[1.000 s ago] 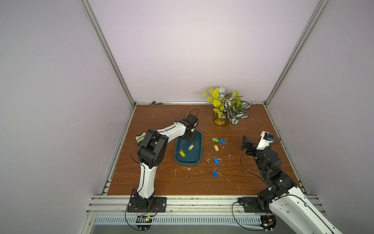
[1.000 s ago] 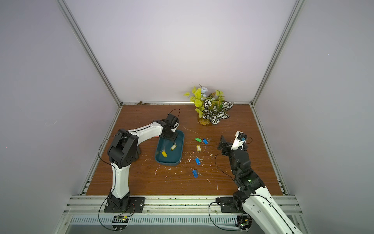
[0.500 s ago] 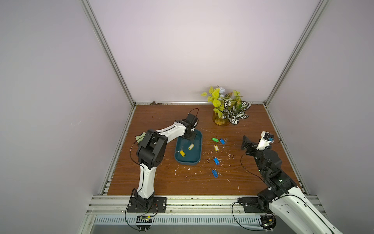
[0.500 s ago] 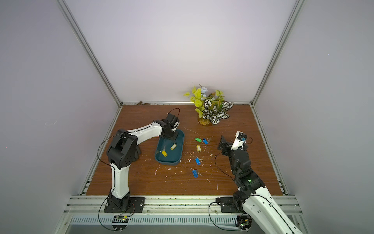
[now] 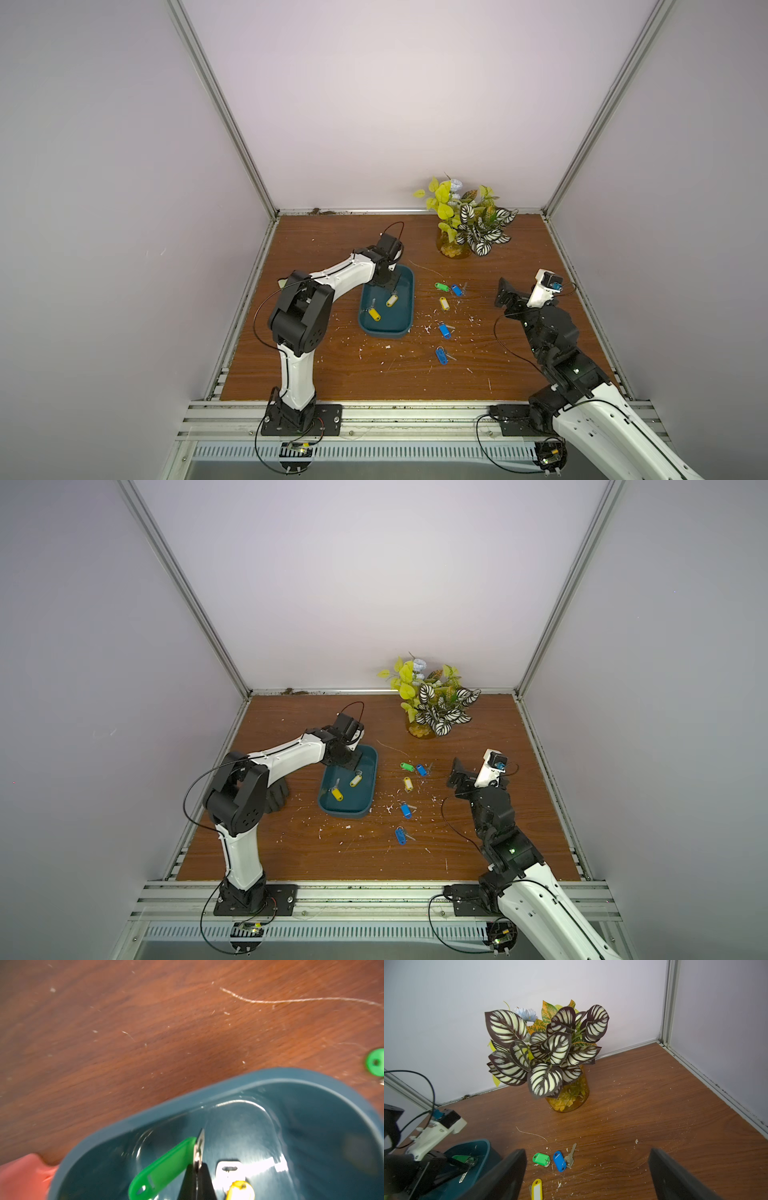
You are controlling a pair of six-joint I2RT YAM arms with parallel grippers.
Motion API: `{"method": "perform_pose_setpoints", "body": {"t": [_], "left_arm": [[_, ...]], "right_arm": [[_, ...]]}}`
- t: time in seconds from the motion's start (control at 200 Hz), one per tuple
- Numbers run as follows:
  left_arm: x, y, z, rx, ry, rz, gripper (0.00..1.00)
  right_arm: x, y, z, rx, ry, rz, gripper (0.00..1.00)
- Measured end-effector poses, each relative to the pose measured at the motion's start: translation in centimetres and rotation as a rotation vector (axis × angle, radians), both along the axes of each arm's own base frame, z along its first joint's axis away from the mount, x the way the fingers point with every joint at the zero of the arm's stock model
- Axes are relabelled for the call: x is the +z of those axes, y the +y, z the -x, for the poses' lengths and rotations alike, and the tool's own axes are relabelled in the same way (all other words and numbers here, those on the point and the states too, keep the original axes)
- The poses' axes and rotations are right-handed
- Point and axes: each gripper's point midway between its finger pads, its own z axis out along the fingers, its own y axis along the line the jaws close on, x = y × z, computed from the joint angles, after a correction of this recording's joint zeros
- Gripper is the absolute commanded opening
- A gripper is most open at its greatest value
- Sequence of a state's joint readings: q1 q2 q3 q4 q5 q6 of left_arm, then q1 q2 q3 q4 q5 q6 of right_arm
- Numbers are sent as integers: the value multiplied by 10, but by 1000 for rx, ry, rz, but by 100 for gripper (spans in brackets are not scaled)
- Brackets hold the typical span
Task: Take the keys out of the storage box
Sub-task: Pick up the key from the storage box, then place the key at the center of the board.
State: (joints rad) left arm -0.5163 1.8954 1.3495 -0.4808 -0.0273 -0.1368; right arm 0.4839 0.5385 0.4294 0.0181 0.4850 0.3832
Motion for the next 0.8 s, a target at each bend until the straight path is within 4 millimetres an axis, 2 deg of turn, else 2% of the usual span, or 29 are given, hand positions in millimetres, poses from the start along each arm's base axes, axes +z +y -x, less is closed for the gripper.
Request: {"method": "perform_pose_setpoints", "body": {"t": [0.18, 0.315, 0.375, 0.45, 0.58, 0.685, 0.801], "left_arm": [[45, 5, 18, -30, -89, 63, 0], [76, -6, 37, -108, -161, 120, 0], [87, -21, 49, -168, -187, 144, 0], [97, -52, 67, -273, -211, 181, 0], [104, -101, 100, -442, -233, 228, 0], [96, -136, 122, -554, -230, 253, 0], [70, -165, 135, -640, -181, 237, 0]], "right_arm": [[-1, -2, -1, -4, 4, 28, 99], [-5, -4, -5, -13, 26, 67, 99], [-9, -6, -7, -22, 38, 80, 99], [-11, -11, -9, -39, 49, 89, 99], [-15, -20, -12, -65, 64, 90, 99], [-12, -31, -12, -100, 57, 80, 99], [-5, -37, -8, -119, 38, 73, 99]]}}
